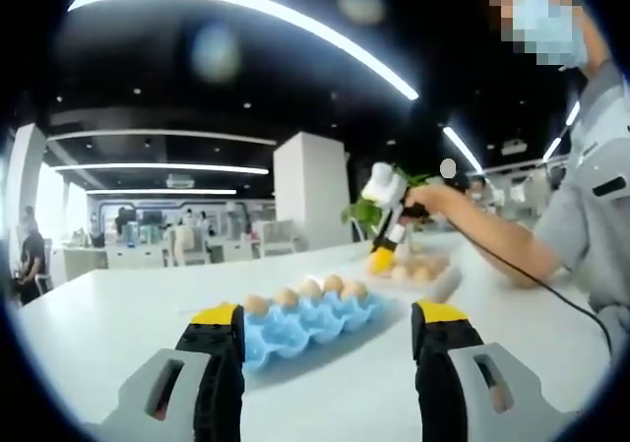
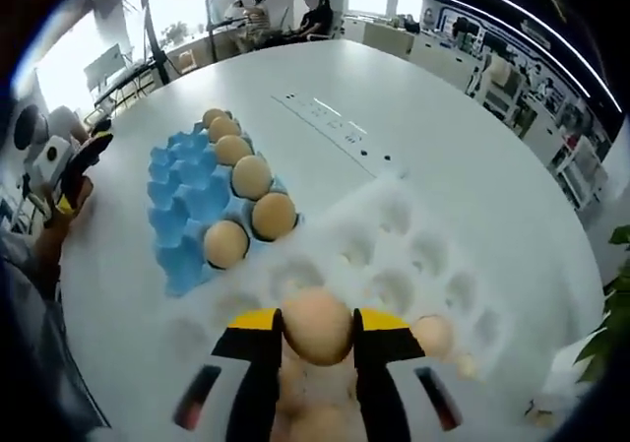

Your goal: Pick up the eggs on the table and place them into the egg tray on the table

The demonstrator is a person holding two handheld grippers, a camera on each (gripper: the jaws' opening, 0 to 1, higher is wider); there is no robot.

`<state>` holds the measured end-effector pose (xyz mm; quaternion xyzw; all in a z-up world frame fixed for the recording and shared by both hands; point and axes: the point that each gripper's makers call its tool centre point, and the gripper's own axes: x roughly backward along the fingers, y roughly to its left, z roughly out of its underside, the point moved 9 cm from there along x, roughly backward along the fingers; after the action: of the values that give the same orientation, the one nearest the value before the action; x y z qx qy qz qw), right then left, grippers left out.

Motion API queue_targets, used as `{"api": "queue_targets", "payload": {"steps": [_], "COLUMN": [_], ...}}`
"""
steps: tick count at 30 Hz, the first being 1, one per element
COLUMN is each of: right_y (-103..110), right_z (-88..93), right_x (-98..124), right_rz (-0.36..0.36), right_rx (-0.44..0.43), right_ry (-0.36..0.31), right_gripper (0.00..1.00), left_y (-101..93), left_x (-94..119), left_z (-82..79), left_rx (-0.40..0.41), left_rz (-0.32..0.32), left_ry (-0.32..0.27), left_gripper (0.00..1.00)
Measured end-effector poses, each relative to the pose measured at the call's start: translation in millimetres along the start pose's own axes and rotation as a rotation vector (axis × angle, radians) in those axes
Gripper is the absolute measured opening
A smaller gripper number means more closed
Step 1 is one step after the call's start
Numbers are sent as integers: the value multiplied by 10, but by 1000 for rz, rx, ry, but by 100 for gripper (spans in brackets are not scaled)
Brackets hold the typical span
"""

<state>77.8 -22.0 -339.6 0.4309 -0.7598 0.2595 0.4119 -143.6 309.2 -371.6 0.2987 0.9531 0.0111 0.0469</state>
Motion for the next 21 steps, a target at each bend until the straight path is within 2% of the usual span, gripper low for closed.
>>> {"api": "queue_targets", "payload": {"steps": [13,21], "right_y": [157,225], "right_z": [-196,-309], "right_x": [23,-1], "right_rz": [19,39], "right_rx": [99,156], "right_ry": [-58,-67], "right_gripper": [30,30], "left_y": [2,6], "left_x": [3,5], "left_z": [-7,-12], "left_rx": [-6,-9], "left_rz": [-3,-4], "left_ry": [2,3], "left_gripper": [69,69]}}
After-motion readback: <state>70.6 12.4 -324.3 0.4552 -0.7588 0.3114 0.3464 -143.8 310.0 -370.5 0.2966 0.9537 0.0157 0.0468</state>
